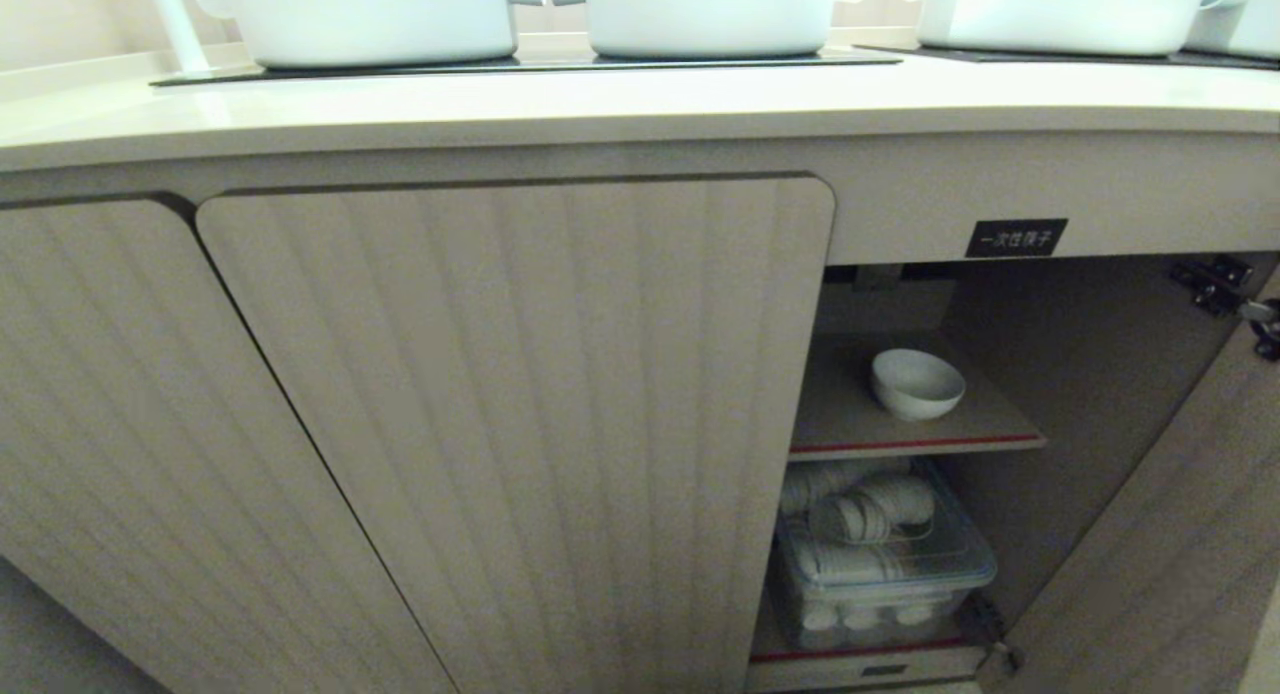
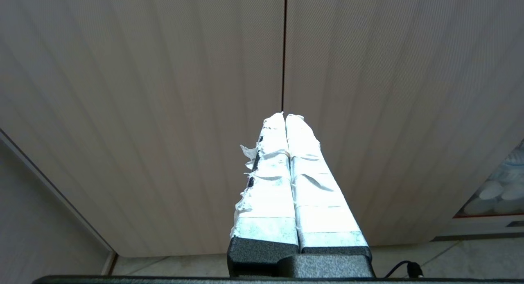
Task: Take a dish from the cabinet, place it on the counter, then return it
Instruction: Take the bowl from the cabinet
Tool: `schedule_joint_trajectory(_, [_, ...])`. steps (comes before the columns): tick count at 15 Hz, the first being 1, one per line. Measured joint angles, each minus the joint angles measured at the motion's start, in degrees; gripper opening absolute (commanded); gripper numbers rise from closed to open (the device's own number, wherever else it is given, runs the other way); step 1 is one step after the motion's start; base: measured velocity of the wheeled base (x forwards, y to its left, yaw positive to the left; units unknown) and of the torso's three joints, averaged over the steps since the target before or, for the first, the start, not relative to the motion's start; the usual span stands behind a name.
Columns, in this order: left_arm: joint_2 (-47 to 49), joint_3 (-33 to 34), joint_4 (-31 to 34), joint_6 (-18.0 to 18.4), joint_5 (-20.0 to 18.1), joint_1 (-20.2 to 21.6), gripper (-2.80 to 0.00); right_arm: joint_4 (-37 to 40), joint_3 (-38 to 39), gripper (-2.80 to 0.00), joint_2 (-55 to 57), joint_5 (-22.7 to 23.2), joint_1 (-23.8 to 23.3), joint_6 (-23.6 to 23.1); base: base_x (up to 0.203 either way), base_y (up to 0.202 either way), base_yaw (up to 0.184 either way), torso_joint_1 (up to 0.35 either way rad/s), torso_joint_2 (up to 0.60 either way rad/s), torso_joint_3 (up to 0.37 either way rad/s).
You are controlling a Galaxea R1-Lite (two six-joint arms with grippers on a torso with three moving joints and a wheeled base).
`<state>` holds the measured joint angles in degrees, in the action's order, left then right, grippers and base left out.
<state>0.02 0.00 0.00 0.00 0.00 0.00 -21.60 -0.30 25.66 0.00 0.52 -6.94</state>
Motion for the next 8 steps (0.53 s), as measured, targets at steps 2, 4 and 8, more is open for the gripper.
schedule_joint_trajectory(2, [0.0,0.0,0.0,0.0,0.0,0.0,-2.80,-4.1,-0.1,-2.80,5.0,0.0,0.2,0.0,0.000,0.000,0.000,0.000,0.00,0.000])
schedule_joint_trajectory(4, [0.0,0.0,0.0,0.0,0.0,0.0,-2.80,-8.7,-0.1,-2.80,10.2,0.0,0.3,0.1,0.000,0.000,0.000,0.000,0.00,0.000])
schedule_joint_trajectory(8, [0.0,0.0,0.0,0.0,0.0,0.0,-2.80,-16.7,-0.2,-2.80,20.1,0.0,0.4,0.4,0.000,0.000,0.000,0.000,0.00,0.000])
